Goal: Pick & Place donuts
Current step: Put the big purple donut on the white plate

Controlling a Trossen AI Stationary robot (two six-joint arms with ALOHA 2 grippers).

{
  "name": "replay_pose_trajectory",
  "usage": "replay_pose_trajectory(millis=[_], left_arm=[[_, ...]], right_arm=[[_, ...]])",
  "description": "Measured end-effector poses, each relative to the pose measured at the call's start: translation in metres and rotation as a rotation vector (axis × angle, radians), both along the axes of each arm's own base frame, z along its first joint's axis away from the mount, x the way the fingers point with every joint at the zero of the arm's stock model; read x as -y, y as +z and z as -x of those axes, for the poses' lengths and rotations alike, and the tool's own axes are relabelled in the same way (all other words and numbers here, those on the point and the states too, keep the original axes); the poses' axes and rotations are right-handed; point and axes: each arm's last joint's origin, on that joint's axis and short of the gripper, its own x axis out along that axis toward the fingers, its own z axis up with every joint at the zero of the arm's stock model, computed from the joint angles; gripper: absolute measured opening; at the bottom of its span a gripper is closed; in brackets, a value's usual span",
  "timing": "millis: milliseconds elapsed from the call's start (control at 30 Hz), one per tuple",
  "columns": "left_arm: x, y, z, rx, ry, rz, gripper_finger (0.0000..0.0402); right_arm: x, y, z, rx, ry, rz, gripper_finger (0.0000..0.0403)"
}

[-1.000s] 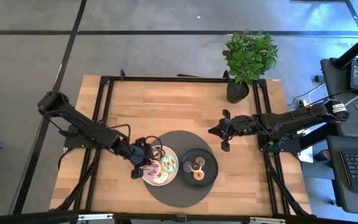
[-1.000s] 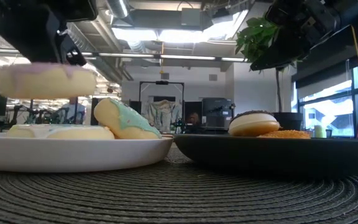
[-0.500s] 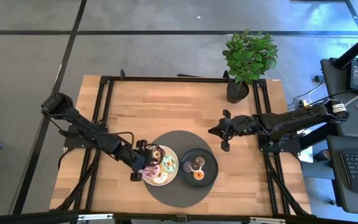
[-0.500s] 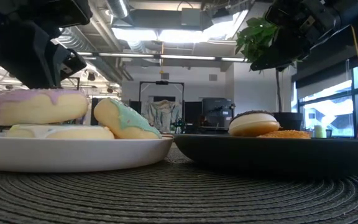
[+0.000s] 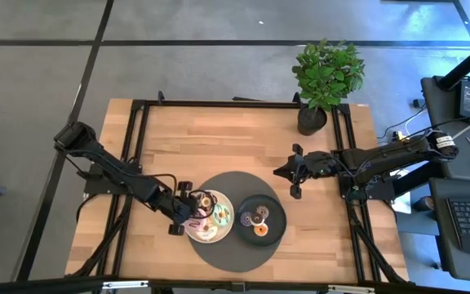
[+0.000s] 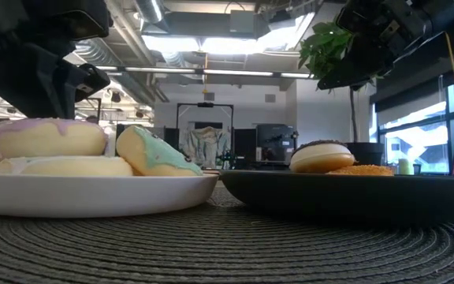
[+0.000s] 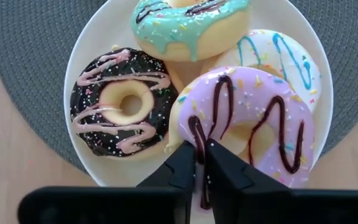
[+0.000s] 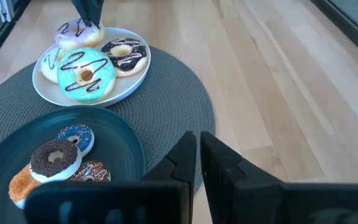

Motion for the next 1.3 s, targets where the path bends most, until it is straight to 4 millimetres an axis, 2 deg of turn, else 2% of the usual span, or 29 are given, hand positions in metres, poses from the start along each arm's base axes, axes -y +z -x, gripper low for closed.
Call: replay_pose_trajectory(millis=[300,633,833,1033,1167,1300], left_arm=[[0.0,0.0,0.0,0.002,-0.001,0.0,0.0061],[-0.001,-0.001,0.001,-0.006,0.003,-0.017,0.0126],[-0.007,0.0,0.008,-0.045,0.034,-0.11,0.0147],[-0.017,0.017,0.018,0.031,0.102,-0.188,0.0149],[-0.017,0.031,0.016,0.138,0.122,-0.117,0.0146],[-0.014,0.034,0.017,0.12,0.082,-0.003,0.0147]], right_arm=[[0.0,0.0,0.0,0.0,0.0,0.0,0.0028],[0.0,0.0,0.0,0.0,0.0,0.0,0.0028],[0.0,0.0,0.0,0.0,0.001,0.0,0.0028],[0.0,0.0,0.0,0.0,0.002,0.002,0.0028],[0.0,0.0,0.0,0.0,0.003,0.004,0.0028],[0.0,0.0,0.0,-0.001,0.003,0.004,0.0028]])
